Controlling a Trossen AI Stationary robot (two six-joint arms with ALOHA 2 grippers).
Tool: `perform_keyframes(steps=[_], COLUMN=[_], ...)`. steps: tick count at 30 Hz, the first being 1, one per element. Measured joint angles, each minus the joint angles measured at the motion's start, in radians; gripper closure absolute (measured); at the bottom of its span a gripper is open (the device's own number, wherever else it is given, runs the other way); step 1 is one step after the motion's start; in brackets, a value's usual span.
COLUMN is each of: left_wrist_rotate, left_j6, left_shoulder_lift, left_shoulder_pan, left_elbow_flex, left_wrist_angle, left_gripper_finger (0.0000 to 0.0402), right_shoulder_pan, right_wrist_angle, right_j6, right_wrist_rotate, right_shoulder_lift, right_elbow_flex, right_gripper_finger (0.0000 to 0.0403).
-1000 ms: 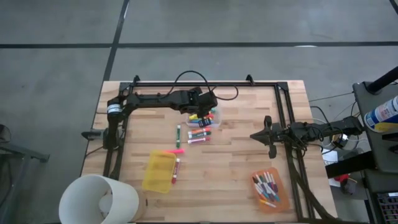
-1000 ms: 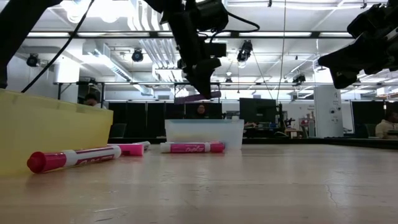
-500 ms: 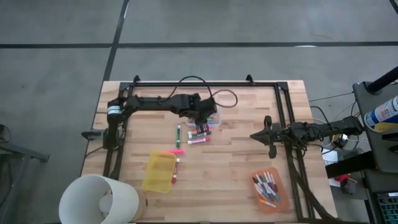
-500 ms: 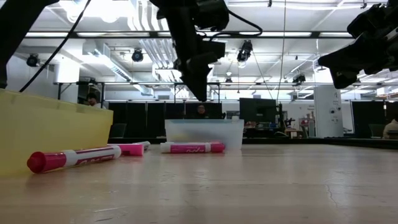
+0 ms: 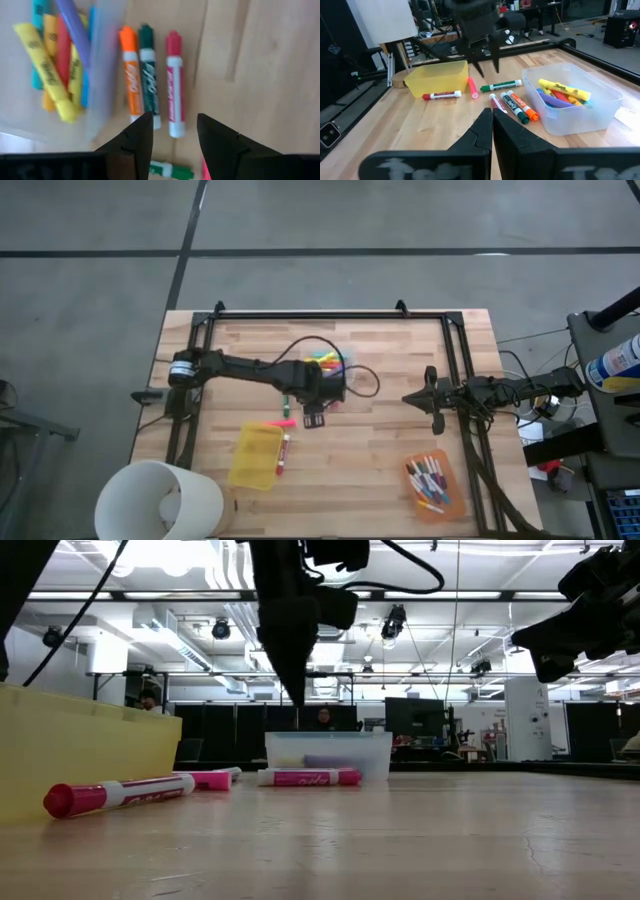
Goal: Pick & Place Markers
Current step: Put the large pink highlighter pen into the transparent bin
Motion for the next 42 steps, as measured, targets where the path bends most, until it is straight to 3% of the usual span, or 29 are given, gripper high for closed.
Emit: perform_keyframes(steps=[21, 36, 42], left_wrist_rotate=[0.000, 0.000, 0.002], left_j6=[-0.135, -0.154, -0.157], left_shoulder_lift=[0.000, 0.000, 0.000], left_shoulder_pan=[-0.113, -0.134, -0.134], left_elbow_flex=[-0.283, -0.312, -0.336], left_wrist_angle=[0.077, 0.030, 0.098], left_gripper_finger=[0.0250, 0.0250, 0.0250], right_shoulder_pan=[0.000, 0.000, 0.000], right_wrist_angle=[0.000, 0.000, 0.000], right_j6=[0.000, 0.000, 0.000], right_wrist_rotate=[0.000, 0.000, 0.000], right_shoulder_lift=[0.000, 0.000, 0.000], right_elbow_flex=[0.000, 0.000, 0.000], right_gripper_finger=[0.0394, 0.0394, 0.0394])
